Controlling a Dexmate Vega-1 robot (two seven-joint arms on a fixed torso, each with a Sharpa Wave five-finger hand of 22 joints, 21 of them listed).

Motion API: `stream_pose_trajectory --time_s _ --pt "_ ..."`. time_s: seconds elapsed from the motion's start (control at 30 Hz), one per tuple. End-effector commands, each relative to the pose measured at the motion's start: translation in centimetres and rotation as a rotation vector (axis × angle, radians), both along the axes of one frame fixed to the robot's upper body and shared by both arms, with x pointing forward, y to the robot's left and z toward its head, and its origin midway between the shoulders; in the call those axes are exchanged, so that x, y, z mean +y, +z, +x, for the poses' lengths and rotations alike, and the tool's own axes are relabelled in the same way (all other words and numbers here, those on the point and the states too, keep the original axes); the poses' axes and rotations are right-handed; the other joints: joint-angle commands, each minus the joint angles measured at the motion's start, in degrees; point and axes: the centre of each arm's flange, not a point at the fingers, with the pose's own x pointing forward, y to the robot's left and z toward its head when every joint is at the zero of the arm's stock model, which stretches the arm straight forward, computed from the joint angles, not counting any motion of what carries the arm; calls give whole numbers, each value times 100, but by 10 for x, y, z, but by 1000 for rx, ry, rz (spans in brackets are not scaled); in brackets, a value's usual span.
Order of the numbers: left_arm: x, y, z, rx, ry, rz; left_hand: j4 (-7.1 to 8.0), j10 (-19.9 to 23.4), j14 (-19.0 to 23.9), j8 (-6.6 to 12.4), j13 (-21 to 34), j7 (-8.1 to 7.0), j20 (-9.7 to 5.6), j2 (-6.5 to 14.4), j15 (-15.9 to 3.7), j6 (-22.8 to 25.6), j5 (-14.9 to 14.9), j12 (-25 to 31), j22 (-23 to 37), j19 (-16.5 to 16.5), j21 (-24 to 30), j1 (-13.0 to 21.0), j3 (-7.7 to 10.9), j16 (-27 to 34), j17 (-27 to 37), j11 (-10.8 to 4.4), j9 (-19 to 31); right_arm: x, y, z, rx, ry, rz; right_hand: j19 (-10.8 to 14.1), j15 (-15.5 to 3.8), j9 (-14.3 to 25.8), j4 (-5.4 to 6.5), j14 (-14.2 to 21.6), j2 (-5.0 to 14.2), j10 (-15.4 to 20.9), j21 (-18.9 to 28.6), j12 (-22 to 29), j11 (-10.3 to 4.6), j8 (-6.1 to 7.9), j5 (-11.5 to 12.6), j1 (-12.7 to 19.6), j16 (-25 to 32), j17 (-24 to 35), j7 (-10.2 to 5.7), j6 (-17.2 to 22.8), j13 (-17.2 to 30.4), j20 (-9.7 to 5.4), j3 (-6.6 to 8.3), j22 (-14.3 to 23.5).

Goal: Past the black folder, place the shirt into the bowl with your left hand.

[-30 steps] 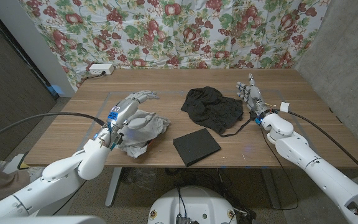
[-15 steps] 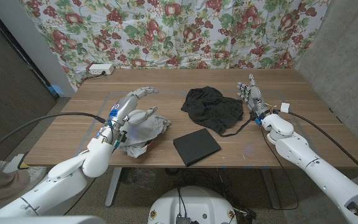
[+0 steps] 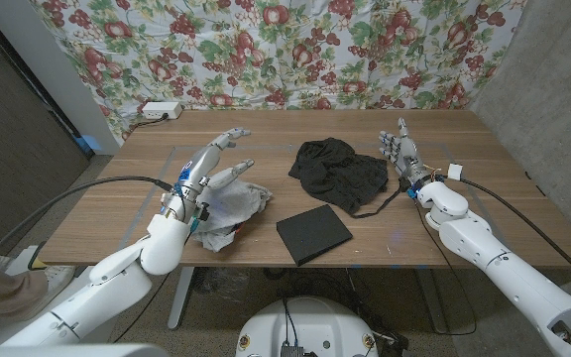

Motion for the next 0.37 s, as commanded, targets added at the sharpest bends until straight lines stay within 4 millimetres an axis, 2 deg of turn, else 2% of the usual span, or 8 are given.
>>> stream_pose_trajectory --time_s 0.03,0.13,0.37 --pt "-6 4 9 48 -79 -68 87 -117 -100 -159 -71 -20 -157 25 -940 -256 18 -55 11 -36 -68 -278 -143 -10 -77 2 0 -1 0 2 -2 1 -4 19 -59 18 22 -10 60 28 -24 -11 -8 1 4 -18 12 16 1 11 13 -23 26 18" --pt "-7 5 11 57 -112 -75 75 -202 -179 -274 -120 -20 -135 61 -923 -437 37 -85 -1 -85 -128 -323 -151 -31 -141 10 -18 0 1 4 2 5 -2 19 -59 18 22 -14 60 32 -24 -10 -8 2 4 -18 10 16 5 12 13 -24 26 18" --pt "-11 6 17 79 -163 -94 74 -247 -195 -353 -159 -20 -119 25 -899 -546 51 -92 -11 -67 -163 -415 -198 -24 -191 32 -29 1 3 7 2 9 -4 17 -63 18 23 -13 62 33 -25 -10 23 1 4 -18 11 16 1 10 13 -21 29 18"
